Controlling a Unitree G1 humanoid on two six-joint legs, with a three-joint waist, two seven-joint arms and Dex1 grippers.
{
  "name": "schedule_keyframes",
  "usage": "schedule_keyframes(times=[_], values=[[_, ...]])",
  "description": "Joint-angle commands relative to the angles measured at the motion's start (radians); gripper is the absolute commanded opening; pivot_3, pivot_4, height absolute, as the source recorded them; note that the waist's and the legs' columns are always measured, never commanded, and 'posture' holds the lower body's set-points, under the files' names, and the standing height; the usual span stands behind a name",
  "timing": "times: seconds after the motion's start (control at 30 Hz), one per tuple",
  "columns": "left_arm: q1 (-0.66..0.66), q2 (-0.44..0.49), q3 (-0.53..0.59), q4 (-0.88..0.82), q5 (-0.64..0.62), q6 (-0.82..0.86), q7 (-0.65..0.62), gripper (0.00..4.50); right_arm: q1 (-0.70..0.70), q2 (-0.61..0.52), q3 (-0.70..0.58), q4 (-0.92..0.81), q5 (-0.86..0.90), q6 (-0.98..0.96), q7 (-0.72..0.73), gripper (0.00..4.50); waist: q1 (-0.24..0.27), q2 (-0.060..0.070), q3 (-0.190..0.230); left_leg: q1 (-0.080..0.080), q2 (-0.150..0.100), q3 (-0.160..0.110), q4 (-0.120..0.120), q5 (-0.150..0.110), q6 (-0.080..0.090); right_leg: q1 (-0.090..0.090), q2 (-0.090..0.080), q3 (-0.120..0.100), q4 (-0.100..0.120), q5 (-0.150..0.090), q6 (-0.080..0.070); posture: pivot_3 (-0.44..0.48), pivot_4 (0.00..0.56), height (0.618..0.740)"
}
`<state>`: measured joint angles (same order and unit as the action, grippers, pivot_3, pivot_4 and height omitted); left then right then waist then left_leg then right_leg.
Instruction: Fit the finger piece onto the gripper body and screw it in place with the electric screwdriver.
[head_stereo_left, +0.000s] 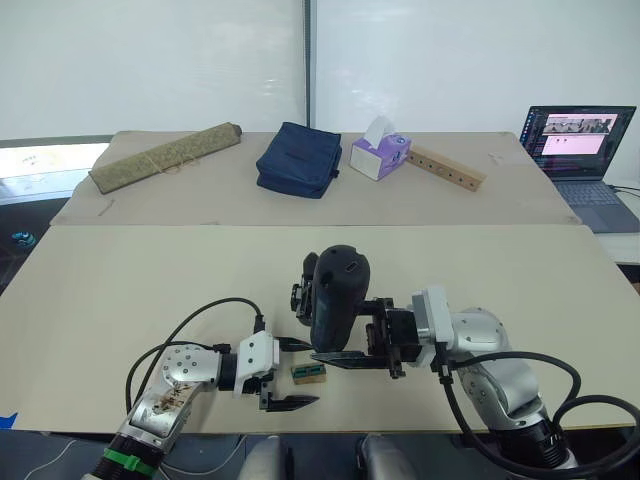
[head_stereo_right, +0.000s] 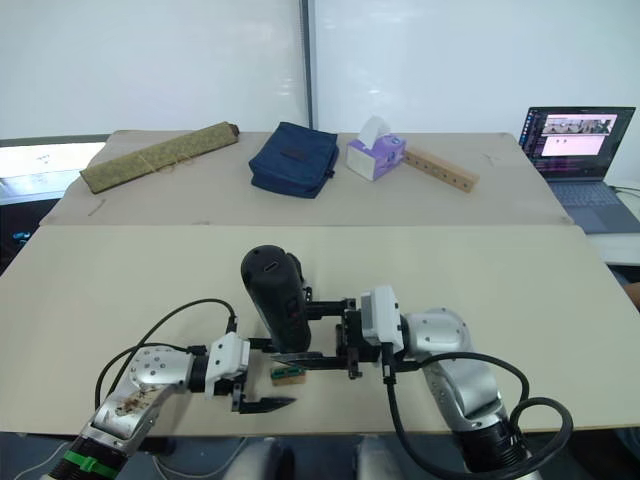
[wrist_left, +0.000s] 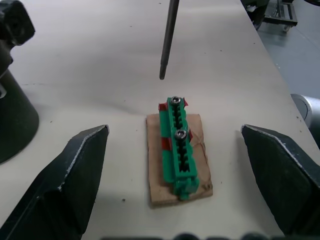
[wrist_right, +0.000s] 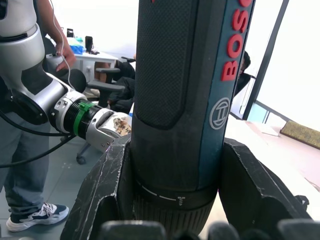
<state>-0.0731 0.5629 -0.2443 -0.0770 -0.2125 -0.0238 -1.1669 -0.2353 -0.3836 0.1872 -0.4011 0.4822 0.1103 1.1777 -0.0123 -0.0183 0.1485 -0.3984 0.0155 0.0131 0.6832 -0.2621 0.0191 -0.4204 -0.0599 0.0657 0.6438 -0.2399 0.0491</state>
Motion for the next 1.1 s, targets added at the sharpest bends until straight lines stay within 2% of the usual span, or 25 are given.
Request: schedule_keyframes(times=[0.03,0.6,1.1], values=[[0.009,0.002,-0.037,-0.020,0.007,0.016,-0.006,4.50,-0.019,-0.003,-0.001,-0.039,0.036,-0.013,-0.004,1.95,0.000,0.000,0.000,0.000,0.000,0.000,0.000,0.000,0.000,0.000,0.000,0.000,0.000,0.000,0.000,0.000,0.150,0.740],[0.046,0.063,0.039,-0.052,-0.049,0.046,0.007,4.50,-0.040,-0.012,0.030,-0.038,0.058,0.012,-0.009,1.95,-0.003,0.000,0.000,0.001,0.001,0.000,0.000,0.000,0.000,-0.001,0.001,0.000,0.002,0.000,-0.001,0.000,0.150,0.740],[0.047,0.069,0.036,-0.051,-0.061,0.053,0.005,4.50,-0.050,-0.005,0.052,-0.015,0.047,0.013,0.006,1.95,-0.002,0.000,0.000,0.000,0.001,0.000,0.000,0.000,0.000,-0.001,0.000,0.000,0.001,0.000,-0.001,0.000,0.150,0.740]])
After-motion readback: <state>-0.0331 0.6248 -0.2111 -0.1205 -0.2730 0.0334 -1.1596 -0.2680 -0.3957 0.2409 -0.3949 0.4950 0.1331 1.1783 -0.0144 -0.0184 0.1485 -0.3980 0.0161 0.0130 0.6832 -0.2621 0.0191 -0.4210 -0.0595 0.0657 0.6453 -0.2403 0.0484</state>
